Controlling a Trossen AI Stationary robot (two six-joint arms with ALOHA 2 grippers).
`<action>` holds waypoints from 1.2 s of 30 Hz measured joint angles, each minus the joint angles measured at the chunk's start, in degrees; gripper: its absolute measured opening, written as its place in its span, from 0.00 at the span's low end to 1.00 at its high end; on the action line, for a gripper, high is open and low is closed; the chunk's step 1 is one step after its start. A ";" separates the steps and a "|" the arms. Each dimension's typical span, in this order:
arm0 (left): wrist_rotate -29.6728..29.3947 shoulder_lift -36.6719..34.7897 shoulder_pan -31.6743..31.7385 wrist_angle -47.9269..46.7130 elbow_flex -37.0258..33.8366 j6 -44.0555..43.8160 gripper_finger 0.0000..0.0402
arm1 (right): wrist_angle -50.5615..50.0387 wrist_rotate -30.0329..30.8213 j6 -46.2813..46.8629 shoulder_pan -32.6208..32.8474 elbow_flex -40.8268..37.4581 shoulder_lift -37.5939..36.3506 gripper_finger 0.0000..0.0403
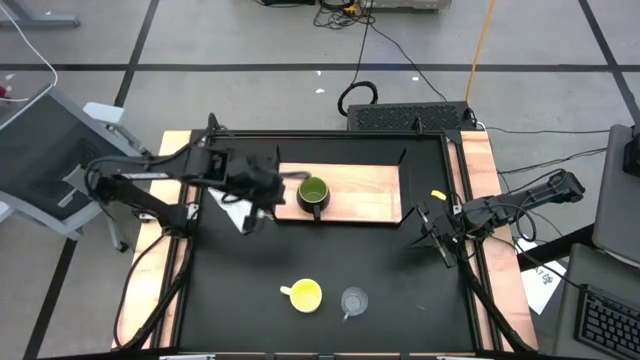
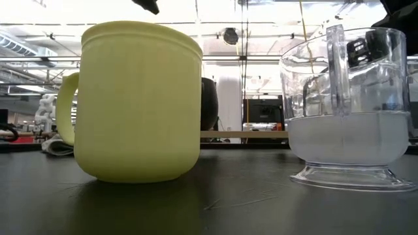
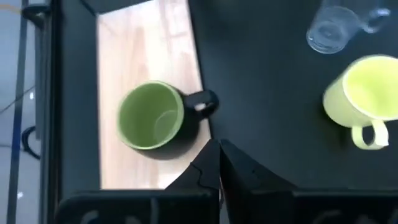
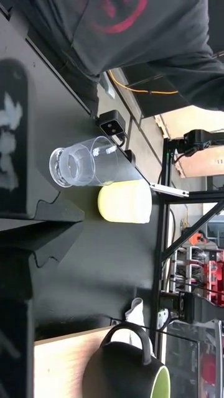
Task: Stack small to large cups/mugs on shelf
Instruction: Put the yellow mug on the shelf
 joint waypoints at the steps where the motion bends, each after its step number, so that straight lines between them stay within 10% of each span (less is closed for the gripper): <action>1: -0.08 -1.36 -1.11 1.42 -2.30 -0.23 0.01 | -0.01 0.00 0.01 -0.02 0.00 -0.03 0.00; 17: -5.40 -30.64 -12.79 53.40 -43.19 -6.33 0.00 | 0.22 0.00 -0.39 -0.01 0.00 -0.26 0.00; 36: -14.56 -34.45 -21.26 82.98 -68.96 -7.77 0.00 | 0.43 0.00 -1.12 0.00 0.00 -0.28 0.00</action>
